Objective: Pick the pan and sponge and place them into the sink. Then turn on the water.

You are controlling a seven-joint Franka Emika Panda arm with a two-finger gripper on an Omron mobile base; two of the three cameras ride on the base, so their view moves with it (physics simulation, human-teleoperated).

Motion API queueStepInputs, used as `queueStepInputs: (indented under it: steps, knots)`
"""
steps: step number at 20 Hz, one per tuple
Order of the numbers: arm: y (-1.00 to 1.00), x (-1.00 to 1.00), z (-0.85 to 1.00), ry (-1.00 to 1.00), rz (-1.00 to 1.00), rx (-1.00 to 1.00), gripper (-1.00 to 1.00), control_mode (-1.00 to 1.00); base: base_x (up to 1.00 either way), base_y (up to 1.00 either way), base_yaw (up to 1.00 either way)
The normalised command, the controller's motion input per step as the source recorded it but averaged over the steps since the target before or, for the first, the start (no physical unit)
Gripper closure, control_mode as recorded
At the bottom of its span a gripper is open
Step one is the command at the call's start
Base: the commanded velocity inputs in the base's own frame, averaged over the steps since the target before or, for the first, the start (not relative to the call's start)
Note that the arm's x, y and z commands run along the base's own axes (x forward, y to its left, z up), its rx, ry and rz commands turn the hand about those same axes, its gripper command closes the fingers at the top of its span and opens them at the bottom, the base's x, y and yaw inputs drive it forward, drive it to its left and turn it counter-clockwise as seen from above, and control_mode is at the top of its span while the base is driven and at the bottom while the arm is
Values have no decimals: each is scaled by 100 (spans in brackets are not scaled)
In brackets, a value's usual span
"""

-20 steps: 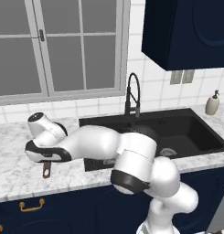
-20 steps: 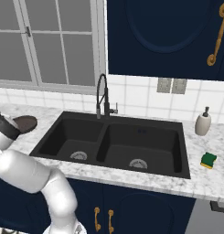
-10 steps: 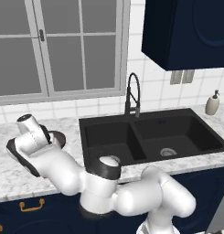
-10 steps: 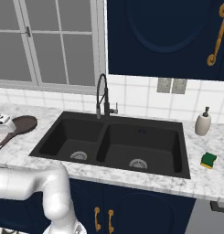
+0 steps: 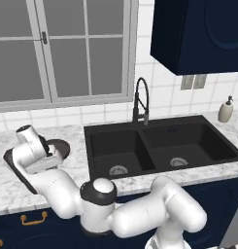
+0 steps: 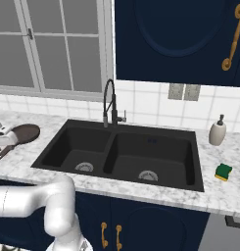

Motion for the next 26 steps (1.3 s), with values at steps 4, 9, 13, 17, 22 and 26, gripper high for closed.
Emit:
queueStepInputs:
  steps: [4,9,13,17,22,26]
  knots:
    - [-86,-55,-60,-6,0,2,-100,-100,0,0,0]
    - [-84,-49,-85,-3,0,1,-100,-100,0,0,0]
    - [-69,-32,-100,0,0,0,-100,-100,0,0,0]
    - [-53,-22,-100,2,0,0,100,-100,0,0,0]
    - [-51,-13,-100,8,0,0,100,-100,0,0,0]
    - [-24,0,-81,16,-1,0,100,-100,0,0,0]
